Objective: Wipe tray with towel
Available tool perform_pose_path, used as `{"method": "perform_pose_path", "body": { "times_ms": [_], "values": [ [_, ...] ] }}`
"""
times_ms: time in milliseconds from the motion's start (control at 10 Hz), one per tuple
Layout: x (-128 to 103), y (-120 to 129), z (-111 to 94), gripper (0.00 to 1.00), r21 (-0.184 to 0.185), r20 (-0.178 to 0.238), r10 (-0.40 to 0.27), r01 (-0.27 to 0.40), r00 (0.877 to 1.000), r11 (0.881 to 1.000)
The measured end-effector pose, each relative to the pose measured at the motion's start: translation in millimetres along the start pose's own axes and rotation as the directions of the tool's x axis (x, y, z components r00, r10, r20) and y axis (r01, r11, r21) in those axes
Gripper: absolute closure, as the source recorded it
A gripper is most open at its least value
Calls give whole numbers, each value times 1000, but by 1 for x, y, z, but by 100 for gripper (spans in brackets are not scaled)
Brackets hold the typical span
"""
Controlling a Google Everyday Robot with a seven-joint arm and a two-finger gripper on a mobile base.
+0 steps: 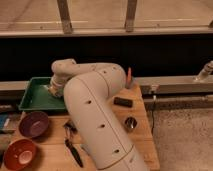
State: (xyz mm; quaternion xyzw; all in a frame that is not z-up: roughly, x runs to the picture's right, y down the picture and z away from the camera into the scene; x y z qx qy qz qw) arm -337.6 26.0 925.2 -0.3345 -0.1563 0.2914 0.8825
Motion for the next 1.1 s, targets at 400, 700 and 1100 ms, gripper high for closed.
{"method": "perform_pose_path", "body": {
  "times_ms": [400, 700, 1100],
  "values": [
    [41, 49, -16, 100, -6, -32, 0, 0, 999, 1000],
    [77, 33, -43, 100, 36, -24, 72, -72, 997, 997],
    [72, -29, -51, 100, 61, 2, 143, -143, 990, 988]
  ]
}}
